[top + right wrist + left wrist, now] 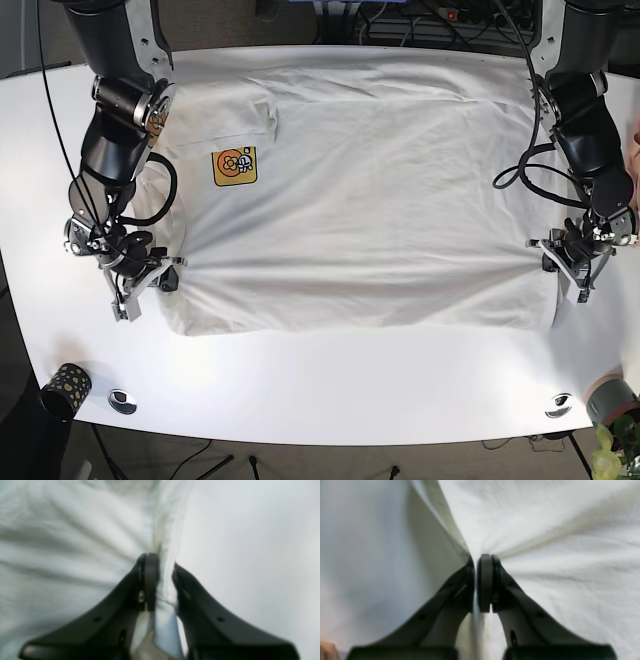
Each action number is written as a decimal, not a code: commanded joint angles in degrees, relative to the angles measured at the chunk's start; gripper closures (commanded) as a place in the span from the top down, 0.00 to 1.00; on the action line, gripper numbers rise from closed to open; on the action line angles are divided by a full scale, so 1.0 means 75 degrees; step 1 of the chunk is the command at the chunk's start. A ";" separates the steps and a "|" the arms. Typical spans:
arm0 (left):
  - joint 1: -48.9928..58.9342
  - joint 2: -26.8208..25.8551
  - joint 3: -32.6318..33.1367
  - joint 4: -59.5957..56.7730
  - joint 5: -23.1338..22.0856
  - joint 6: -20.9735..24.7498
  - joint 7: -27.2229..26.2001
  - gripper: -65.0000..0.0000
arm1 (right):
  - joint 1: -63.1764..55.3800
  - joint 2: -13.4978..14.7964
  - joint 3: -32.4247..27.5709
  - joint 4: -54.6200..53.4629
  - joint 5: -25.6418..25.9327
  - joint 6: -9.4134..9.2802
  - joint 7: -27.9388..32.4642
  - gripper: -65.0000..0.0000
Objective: Fold the T-shirt properly
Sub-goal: 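Lift the shirt by the seams and fold it over toward the collar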
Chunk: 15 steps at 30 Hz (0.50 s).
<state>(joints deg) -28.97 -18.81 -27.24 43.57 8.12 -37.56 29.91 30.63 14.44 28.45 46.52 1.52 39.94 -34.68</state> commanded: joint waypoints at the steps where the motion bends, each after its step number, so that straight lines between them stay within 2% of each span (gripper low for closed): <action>1: -0.0503 -0.0112 0.0052 0.0186 -0.0092 0.0032 -0.0184 0.00 | 0.0317 0.0144 -0.0001 0.0508 0.0085 0.0008 0.0046 0.07; 7: -0.1383 -0.0136 0.0028 0.0444 -0.0092 0.0021 0.0296 0.00 | 0.0950 0.0203 -0.0294 0.0894 0.0120 0.0008 -0.0575 0.07; 11: -0.1910 -0.0124 0.0040 0.1030 -0.0092 0.0021 0.0765 0.00 | 0.1442 0.0296 -0.0329 0.1082 0.0061 0.0008 -0.0692 0.07; 15: -0.2449 -0.0112 0.0040 0.1698 -0.0092 0.0021 0.1222 0.00 | 0.2099 0.0343 -0.0329 0.1469 0.0061 0.0008 -0.1149 0.07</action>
<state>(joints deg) -44.34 -18.61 -26.94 53.25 7.68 -38.04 39.66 42.63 15.40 25.82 55.02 1.69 40.56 -43.90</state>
